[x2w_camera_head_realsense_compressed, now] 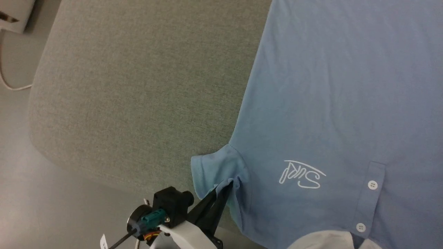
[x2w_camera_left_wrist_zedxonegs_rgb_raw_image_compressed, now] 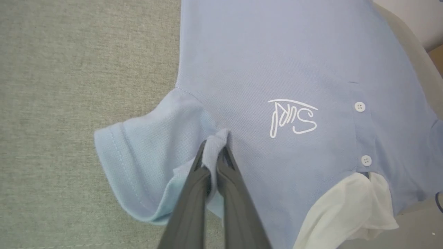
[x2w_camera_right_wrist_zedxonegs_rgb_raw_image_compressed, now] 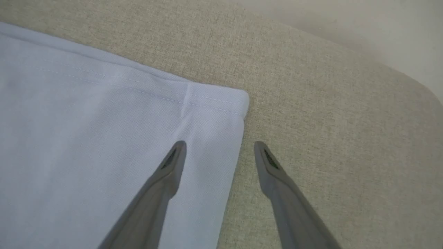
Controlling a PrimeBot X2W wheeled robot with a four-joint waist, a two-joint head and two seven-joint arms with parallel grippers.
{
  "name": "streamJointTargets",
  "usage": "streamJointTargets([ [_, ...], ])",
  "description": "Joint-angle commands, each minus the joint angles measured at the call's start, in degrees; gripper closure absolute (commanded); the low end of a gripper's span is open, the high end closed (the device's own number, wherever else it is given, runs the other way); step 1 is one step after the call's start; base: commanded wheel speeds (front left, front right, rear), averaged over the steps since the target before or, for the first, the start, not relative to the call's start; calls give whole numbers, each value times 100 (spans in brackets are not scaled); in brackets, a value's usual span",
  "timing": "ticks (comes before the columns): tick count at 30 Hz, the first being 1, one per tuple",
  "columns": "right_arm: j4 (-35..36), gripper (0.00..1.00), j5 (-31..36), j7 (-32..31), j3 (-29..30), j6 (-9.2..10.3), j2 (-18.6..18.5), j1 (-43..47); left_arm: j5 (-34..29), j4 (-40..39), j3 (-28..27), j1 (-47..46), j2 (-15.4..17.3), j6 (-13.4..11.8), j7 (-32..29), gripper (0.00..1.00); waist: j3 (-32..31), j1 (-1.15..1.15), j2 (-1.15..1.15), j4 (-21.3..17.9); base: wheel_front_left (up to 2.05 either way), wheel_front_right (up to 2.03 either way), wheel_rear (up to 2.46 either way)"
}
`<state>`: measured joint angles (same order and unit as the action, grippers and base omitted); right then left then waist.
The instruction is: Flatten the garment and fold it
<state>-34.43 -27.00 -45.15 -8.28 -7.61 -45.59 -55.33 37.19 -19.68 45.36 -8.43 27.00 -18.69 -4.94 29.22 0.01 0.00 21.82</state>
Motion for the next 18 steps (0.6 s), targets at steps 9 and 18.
streamJointTargets([
  [9, -486, 0, 303, -101, -217, 12, -229, -128, -85, 72, 81, -161, -172, 61, 110, 100, 592, -1, 0, 564, 0, 0, 0],
  [18, -751, 100, 319, 231, -519, 12, -181, 181, -25, 260, -21, -156, -113, 45, 170, 100, 96, -1, 0, 182, 0, 0, 0],
])
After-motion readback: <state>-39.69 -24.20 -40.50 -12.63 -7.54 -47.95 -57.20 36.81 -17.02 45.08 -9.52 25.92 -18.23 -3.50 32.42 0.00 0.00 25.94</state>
